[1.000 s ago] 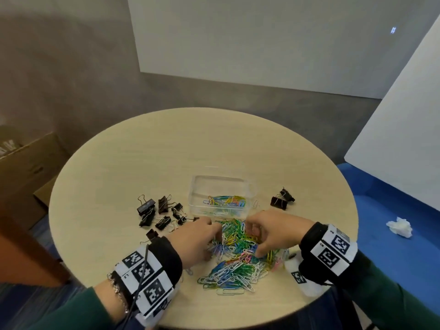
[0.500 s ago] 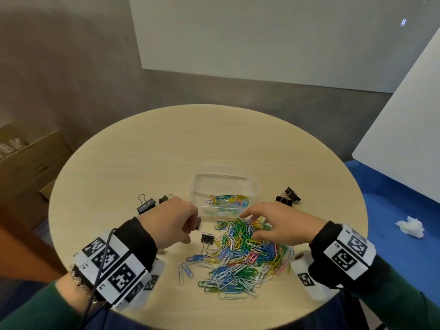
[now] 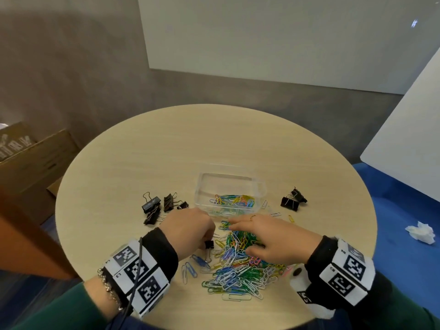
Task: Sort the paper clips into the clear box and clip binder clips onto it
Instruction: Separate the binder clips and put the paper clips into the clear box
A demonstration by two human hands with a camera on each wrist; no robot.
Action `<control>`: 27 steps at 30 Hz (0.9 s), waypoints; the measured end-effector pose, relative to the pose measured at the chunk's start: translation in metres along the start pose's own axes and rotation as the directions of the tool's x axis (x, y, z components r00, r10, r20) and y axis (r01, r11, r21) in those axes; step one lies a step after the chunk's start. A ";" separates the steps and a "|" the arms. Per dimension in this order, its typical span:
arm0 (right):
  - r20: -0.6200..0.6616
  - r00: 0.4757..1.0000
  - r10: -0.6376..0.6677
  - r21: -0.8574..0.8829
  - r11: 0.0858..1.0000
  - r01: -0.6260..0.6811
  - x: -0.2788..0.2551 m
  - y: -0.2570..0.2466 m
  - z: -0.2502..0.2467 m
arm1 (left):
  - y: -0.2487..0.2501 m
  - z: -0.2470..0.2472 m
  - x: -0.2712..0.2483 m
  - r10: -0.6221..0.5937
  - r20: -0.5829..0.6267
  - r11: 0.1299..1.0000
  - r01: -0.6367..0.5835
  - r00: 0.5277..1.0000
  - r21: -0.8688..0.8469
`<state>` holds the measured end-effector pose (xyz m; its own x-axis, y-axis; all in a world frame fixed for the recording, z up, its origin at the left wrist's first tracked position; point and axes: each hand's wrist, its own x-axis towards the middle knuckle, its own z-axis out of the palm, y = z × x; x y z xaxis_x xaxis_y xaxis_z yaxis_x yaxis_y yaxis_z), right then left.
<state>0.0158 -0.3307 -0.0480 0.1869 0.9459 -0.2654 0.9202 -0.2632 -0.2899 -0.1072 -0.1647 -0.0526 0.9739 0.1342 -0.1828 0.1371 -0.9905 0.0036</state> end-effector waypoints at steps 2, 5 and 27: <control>0.013 0.999 -0.053 -0.022 0.998 0.053 0.004 -0.008 0.003 | -0.002 0.002 0.001 -0.023 -0.001 0.999 0.023 1.000 0.023; 0.084 0.993 -0.088 -0.045 0.995 0.092 0.011 -0.019 0.006 | -0.006 0.001 0.000 -0.072 0.014 0.996 0.071 0.997 0.058; 0.234 0.957 -0.170 -0.142 0.968 0.206 -0.003 -0.047 0.022 | -0.028 0.004 0.001 -0.255 -0.035 0.946 0.257 0.966 0.196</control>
<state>-0.0356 -0.3253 -0.0543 -0.0575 0.9058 -0.4197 0.9783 -0.0326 -0.2044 -0.1109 -0.1369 -0.0573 0.9123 0.3837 -0.1430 0.3449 -0.9083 -0.2367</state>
